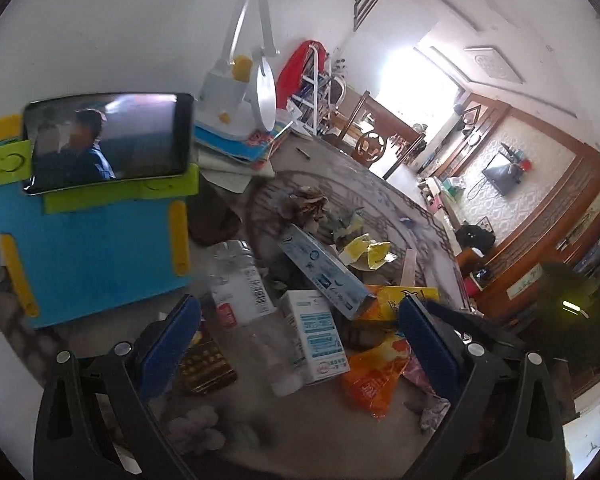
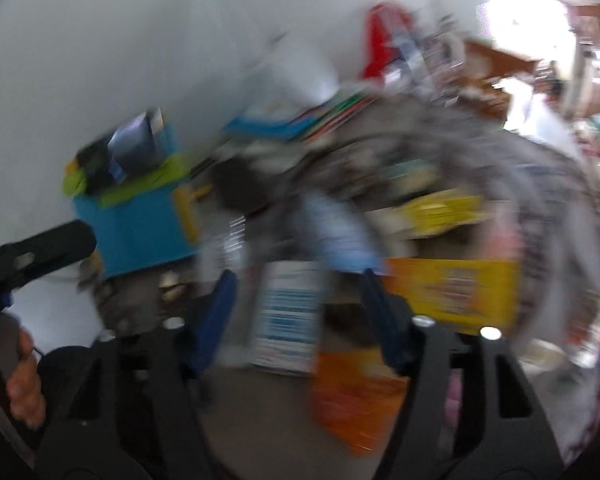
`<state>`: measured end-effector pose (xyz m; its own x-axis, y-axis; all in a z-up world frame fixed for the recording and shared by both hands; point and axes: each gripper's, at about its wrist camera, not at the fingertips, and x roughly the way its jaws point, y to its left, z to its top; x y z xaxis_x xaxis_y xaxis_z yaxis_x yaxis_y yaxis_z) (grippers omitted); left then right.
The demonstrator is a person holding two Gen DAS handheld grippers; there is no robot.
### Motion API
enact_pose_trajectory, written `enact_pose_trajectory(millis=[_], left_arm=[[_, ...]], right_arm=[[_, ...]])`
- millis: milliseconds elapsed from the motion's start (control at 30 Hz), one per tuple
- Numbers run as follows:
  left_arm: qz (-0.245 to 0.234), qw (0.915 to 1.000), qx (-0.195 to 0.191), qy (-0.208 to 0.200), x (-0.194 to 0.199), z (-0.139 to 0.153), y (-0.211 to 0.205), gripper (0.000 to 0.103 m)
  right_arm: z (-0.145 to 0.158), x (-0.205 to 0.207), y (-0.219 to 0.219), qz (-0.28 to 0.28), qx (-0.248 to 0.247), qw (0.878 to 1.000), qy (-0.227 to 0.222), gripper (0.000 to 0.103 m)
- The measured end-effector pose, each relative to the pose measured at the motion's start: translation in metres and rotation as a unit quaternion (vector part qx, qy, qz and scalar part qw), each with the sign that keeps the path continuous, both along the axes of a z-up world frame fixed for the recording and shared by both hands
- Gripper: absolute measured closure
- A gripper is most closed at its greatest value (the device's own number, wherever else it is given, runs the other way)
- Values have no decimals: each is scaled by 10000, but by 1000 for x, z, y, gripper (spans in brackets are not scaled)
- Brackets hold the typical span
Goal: Collect trash
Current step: 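Grasp the brown cigarette pack with the left tool while the right tool grasps the clear plastic bottle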
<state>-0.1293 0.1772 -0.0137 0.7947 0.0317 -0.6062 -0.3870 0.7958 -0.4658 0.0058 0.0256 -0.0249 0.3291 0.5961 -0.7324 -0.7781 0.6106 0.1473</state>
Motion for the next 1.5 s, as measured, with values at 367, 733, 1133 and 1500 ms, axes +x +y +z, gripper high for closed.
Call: enact_pose_trajectory(millis=[367, 733, 1133, 1500], left_arm=[[350, 9984, -393, 218, -8, -13, 35, 8], [579, 9960, -557, 395, -14, -12, 43, 8], [973, 9871, -755, 1021, -20, -58, 54, 8], [234, 9792, -544, 1938, 45, -119, 31, 15]], right_arm=[[-68, -2, 102, 282, -878, 9904, 1032, 58], [-43, 12, 64, 48, -101, 9890, 1475, 86], [-84, 15, 103, 211, -1154, 9894, 855, 47], [7, 35, -37, -608, 569, 9940, 713, 48]])
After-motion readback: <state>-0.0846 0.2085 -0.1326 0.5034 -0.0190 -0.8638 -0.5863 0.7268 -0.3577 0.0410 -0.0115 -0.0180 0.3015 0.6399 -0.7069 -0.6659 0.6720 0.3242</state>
